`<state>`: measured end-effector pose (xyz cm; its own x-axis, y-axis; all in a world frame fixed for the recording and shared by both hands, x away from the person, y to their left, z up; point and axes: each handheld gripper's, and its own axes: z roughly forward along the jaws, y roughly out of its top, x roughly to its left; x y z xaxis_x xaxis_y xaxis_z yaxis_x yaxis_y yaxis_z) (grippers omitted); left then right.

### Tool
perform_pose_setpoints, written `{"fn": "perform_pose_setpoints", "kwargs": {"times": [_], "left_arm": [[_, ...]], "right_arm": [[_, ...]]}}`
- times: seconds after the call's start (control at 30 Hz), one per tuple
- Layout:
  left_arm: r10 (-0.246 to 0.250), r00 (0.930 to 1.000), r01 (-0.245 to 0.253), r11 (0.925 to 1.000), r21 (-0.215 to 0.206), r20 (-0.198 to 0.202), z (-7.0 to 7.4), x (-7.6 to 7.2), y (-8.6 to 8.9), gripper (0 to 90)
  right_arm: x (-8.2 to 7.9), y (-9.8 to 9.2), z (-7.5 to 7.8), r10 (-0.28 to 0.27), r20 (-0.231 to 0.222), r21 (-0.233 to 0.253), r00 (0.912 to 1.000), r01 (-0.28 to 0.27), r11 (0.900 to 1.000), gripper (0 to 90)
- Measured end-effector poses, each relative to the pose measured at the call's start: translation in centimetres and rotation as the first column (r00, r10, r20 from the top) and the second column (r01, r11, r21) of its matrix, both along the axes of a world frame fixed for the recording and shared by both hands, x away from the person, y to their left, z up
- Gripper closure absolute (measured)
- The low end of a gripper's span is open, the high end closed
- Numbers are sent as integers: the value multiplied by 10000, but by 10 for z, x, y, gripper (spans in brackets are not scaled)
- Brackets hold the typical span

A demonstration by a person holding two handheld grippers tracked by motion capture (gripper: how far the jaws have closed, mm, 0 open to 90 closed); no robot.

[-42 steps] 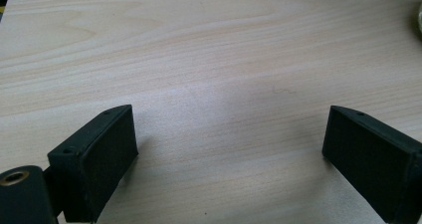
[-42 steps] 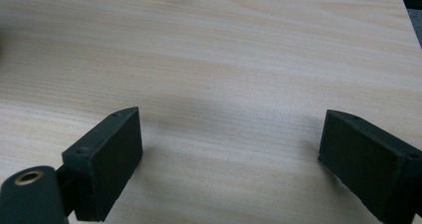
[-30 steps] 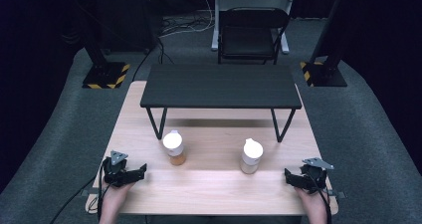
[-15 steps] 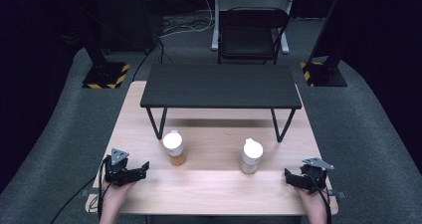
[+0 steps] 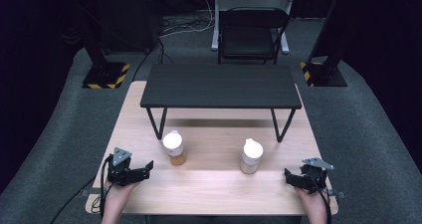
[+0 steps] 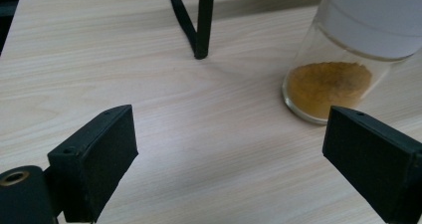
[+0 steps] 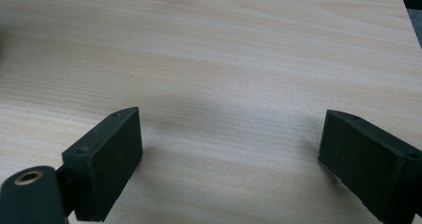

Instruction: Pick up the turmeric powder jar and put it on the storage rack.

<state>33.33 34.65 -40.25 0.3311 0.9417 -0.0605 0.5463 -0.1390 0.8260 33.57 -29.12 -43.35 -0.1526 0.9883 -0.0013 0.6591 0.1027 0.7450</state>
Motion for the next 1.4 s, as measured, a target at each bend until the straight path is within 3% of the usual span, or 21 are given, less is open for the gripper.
{"fn": "perform_pose_setpoints", "kwargs": {"times": [0.67,1.4], "left_arm": [[-570,9980,568,9983,93,271,11,-3,-22,63],[-1047,9935,1045,9945,52,441,25,11,-43,63]], "right_arm": [[0,0,0,31,4,-13,10000,-31,10000,83],[0,0,0,31,4,-13,10000,-31,10000,84]]}}
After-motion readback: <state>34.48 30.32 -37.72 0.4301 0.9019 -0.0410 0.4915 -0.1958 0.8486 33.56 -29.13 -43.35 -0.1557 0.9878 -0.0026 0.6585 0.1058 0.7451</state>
